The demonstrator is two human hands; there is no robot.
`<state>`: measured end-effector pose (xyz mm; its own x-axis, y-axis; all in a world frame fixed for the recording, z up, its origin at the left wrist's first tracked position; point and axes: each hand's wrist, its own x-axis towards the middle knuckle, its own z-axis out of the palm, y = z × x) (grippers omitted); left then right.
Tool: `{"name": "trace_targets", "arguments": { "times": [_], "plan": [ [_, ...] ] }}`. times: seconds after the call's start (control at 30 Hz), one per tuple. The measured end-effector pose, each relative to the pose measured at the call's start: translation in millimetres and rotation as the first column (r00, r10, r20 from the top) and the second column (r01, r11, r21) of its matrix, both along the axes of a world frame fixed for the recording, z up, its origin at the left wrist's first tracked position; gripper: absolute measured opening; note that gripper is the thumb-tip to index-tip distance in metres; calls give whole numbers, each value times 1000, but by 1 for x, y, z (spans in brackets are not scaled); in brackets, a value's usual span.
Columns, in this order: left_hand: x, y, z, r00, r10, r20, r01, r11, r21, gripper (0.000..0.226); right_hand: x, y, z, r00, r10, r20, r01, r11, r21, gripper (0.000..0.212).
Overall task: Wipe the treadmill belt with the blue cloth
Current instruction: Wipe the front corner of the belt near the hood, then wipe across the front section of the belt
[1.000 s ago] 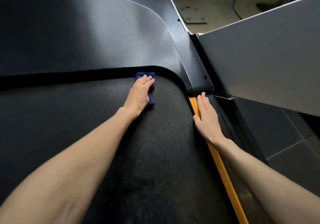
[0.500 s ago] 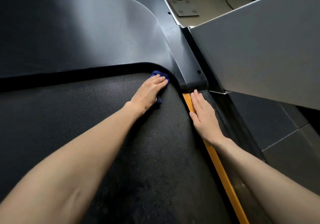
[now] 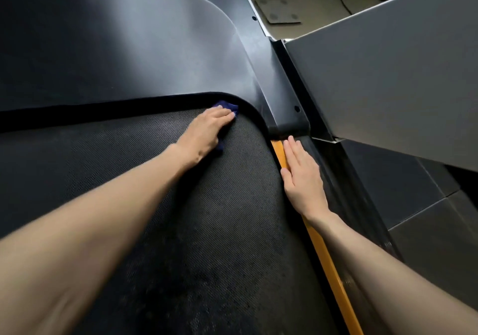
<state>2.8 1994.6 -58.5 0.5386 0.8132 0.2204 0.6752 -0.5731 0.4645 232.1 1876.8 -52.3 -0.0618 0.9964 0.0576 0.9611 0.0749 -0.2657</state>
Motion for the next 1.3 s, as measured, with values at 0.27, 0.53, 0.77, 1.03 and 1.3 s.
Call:
{"name": "trace_targets", "arguments": {
  "times": [0.27, 0.53, 0.77, 1.03, 1.3],
  "plan": [
    [17, -68, -6, 838, -535, -110, 535, 844, -32, 44, -3, -3, 1, 999, -17, 33, 16, 999, 30, 61],
    [-13, -54, -2, 965, -17, -260, 41, 996, 84, 66, -1, -1, -2, 999, -19, 42, 18, 999, 42, 60],
    [5, -65, 16, 858, 407, -313, -469, 869, -158, 59, 0, 1, -2, 1000, 2, -25, 0, 999, 53, 58],
    [-9, -76, 36, 997, 68, -37, -77, 934, -349, 49, -50, 41, 40, 903, 113, -415, -68, 990, 123, 50],
    [-35, -84, 60, 984, 120, 131, -69, 938, -340, 35, -61, 40, 43, 788, 78, -611, -404, 814, -417, 50]
  ]
}}
